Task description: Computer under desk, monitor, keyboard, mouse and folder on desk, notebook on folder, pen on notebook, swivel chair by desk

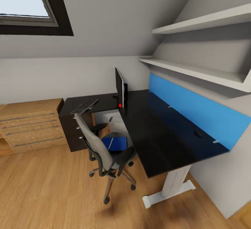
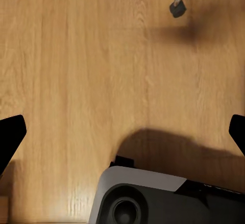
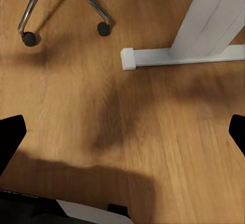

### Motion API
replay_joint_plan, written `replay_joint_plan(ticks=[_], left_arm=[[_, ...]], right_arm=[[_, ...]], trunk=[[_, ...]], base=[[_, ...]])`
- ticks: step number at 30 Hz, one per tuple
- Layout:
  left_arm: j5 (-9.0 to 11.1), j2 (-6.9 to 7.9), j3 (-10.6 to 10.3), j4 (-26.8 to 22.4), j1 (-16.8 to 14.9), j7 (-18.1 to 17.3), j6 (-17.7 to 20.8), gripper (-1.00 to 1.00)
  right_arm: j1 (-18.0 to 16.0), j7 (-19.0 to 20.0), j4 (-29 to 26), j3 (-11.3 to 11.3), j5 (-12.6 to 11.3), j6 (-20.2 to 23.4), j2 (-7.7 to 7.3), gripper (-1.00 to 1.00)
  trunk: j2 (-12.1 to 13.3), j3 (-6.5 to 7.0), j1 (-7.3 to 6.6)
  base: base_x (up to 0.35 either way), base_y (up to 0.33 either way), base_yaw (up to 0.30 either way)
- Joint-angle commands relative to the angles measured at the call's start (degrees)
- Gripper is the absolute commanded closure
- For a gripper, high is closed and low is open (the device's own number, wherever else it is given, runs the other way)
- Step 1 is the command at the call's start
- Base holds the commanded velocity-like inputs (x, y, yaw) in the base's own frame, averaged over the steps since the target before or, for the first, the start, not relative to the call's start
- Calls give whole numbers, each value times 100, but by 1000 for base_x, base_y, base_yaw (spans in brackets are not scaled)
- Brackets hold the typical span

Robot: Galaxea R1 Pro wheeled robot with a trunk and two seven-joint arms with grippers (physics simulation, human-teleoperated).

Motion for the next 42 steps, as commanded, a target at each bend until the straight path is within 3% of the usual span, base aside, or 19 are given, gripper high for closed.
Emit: replay_joint_plan(ticks=[1,16,34,42], left_arm=[[53,1,-20,-7,1,2,-9,-100],[52,6,-20,-7,0,7,-9,-100],[53,10,-20,-7,1,9,-9,-100],[53,11,-20,-7,2,9,-9,-100]], right_arm=[[-2,-57,0,13,52,-6,-1,-100],[-2,-61,0,13,59,-6,-1,-100],[-2,-64,0,13,60,3,-8,-100],[-2,-57,0,13,61,3,-10,-100]], trunk=[[-6,-7,1],[-6,-7,1],[-6,-36,1],[-6,-58,1]], base=[[0,-124,277],[-4,-234,278],[-103,-15,272],[-23,0,95]])
